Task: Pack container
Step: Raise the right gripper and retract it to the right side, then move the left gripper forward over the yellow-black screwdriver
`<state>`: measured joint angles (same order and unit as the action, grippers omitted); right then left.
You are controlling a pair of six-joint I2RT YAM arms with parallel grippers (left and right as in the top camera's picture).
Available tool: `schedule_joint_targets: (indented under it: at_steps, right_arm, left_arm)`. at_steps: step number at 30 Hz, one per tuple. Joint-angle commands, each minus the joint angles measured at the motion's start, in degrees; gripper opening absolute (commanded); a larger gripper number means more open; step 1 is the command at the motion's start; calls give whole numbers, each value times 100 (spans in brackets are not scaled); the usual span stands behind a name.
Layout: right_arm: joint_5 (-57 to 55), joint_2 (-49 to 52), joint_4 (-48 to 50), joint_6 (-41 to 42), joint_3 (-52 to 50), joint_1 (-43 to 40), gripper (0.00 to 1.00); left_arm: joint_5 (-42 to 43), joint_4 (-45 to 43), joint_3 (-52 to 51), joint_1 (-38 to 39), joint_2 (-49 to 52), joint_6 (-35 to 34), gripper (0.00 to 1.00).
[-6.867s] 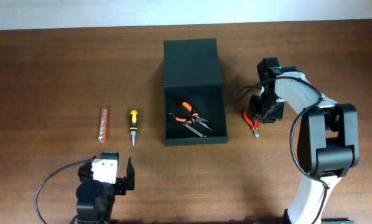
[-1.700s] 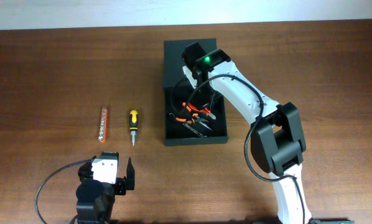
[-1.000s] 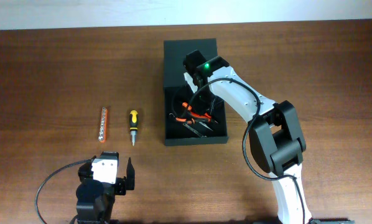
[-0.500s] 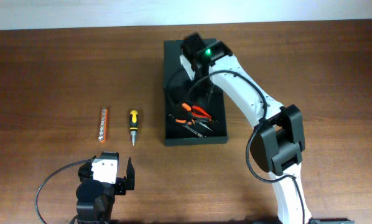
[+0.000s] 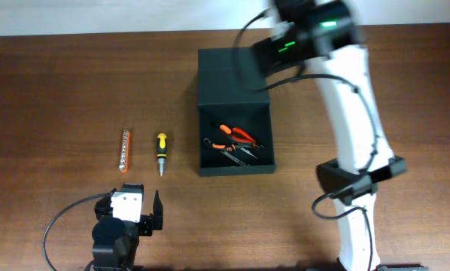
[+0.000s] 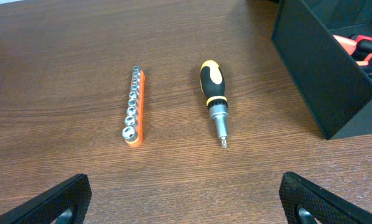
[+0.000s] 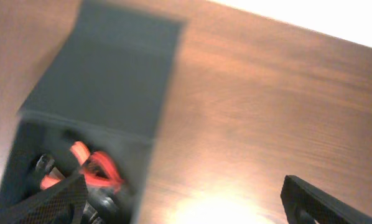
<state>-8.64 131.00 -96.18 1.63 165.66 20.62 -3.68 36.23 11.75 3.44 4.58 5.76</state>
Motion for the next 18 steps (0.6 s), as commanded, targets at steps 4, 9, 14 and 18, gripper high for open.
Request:
schedule_joint_targets:
  at_steps: [4, 9, 14, 18]
  right_arm:
    - [-74, -289, -116, 682, 798, -1541, 99]
    - [4, -326, -116, 750, 664, -2610, 99]
    - [2, -326, -116, 748, 133, -3366, 99]
    - [11, -326, -114, 837, -439, -3825, 99]
  left_arm:
    - [-63, -17, 105, 15, -2, -50, 99]
    - [-63, -22, 105, 15, -2, -48, 99]
    - [-50, -358, 114, 15, -2, -50, 99]
    - [-20, -708, 289, 15, -2, -48, 99]
